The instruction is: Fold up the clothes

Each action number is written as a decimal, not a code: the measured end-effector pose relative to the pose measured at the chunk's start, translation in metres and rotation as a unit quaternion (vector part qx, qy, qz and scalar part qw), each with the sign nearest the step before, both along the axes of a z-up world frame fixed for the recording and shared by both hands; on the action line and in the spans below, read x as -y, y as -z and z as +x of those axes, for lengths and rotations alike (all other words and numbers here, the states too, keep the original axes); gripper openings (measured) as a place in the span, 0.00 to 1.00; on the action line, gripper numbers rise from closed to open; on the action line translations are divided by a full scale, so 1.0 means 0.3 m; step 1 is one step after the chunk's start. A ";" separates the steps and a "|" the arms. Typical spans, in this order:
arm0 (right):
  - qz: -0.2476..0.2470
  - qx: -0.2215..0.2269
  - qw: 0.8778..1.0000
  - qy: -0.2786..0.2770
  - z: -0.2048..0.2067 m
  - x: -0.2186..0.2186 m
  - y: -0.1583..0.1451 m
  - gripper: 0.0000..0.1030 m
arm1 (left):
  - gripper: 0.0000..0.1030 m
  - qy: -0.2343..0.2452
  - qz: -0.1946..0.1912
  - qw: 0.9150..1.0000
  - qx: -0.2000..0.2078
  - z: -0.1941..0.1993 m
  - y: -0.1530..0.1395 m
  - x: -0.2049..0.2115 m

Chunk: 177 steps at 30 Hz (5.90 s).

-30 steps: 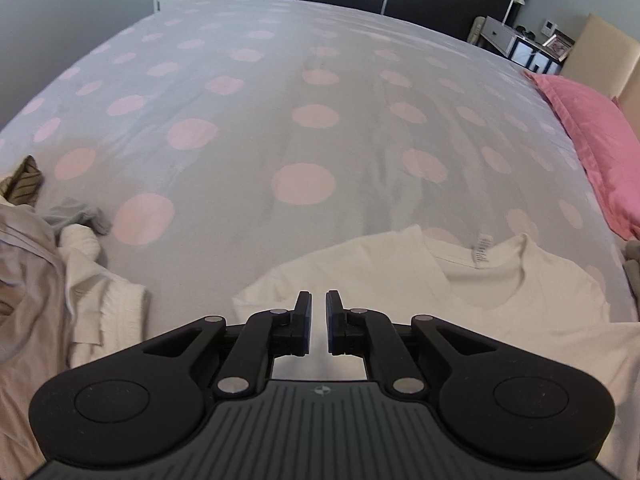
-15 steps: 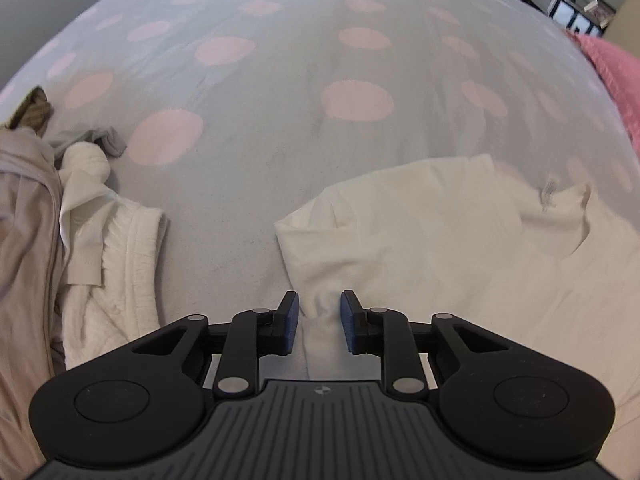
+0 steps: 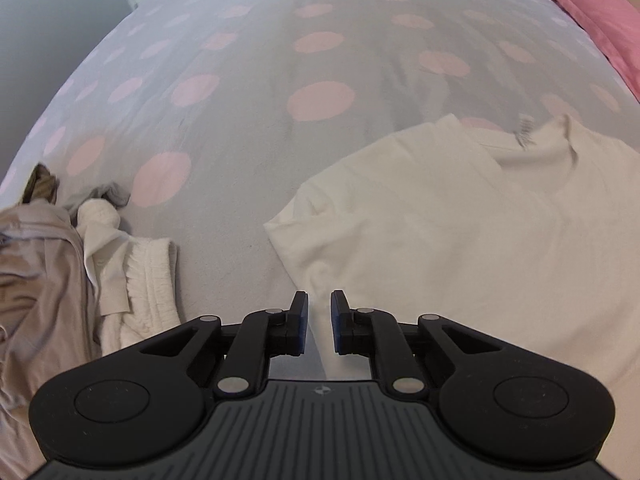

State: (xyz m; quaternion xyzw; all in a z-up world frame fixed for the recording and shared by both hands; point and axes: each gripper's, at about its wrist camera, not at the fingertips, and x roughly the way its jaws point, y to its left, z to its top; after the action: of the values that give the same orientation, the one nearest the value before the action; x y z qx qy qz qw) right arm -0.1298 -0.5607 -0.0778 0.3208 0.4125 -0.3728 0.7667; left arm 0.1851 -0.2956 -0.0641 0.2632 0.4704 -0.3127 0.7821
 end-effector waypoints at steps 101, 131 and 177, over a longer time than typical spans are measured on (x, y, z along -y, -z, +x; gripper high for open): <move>-0.084 -0.086 0.984 -0.134 0.149 -0.250 -0.102 0.24 | 0.00 0.125 0.044 0.990 0.056 -0.226 -0.079 -0.278; -0.024 -0.136 0.984 -0.108 -0.236 -0.461 -0.065 0.31 | 0.11 0.121 0.064 0.991 0.001 -0.505 -0.084 -0.475; -0.022 0.017 0.999 -0.022 -0.395 -0.357 -0.236 0.03 | 0.00 0.048 -0.027 0.995 -0.088 -0.311 -0.259 -0.510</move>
State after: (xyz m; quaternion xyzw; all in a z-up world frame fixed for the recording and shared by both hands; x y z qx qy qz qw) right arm -0.2483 -0.4535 -0.0069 0.3009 0.3981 -0.3597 0.7884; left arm 0.0916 -0.1426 0.0137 0.2361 0.5156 -0.3844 0.7285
